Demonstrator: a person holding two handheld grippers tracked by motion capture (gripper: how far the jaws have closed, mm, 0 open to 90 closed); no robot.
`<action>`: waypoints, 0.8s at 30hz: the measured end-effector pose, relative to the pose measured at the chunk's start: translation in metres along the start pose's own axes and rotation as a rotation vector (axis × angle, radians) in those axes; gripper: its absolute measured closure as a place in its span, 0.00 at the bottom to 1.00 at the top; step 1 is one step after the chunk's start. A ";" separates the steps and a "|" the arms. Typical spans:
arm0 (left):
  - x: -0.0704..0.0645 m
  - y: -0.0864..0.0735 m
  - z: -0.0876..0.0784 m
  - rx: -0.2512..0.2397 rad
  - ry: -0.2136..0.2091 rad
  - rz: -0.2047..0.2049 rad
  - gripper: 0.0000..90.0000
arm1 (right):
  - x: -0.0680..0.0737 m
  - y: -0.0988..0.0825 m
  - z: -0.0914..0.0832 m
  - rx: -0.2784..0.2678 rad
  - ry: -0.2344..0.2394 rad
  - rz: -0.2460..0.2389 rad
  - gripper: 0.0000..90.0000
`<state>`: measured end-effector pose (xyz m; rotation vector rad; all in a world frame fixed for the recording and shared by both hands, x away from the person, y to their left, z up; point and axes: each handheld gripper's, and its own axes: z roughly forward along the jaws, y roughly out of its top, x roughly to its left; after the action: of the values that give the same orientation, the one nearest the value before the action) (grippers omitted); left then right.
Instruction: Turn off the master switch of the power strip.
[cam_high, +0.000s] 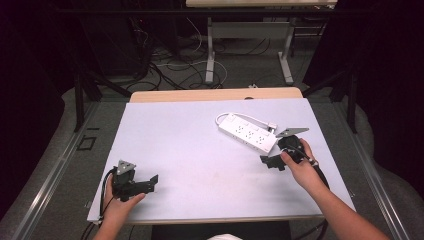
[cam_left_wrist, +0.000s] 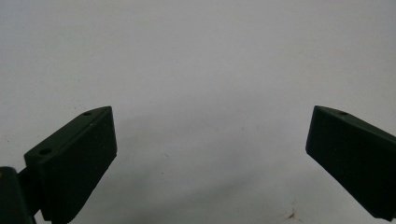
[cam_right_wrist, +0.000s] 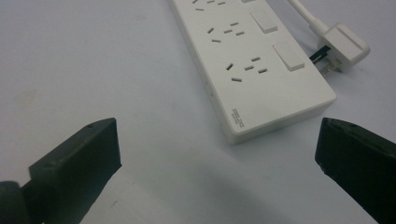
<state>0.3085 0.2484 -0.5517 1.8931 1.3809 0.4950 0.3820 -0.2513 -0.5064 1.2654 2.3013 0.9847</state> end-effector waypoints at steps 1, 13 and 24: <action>0.000 0.000 0.000 0.001 0.000 0.001 0.02 | -0.001 -0.002 0.000 -0.004 -0.001 0.006 0.00; 0.000 0.000 0.000 0.004 0.000 0.002 0.02 | -0.009 -0.022 -0.006 -0.029 -0.020 0.048 0.00; 0.000 0.000 0.000 0.007 0.000 0.007 0.02 | -0.011 -0.040 -0.013 -0.058 -0.039 0.066 0.00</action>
<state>0.3081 0.2483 -0.5515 1.9040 1.3779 0.4937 0.3563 -0.2798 -0.5257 1.3330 2.1986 1.0311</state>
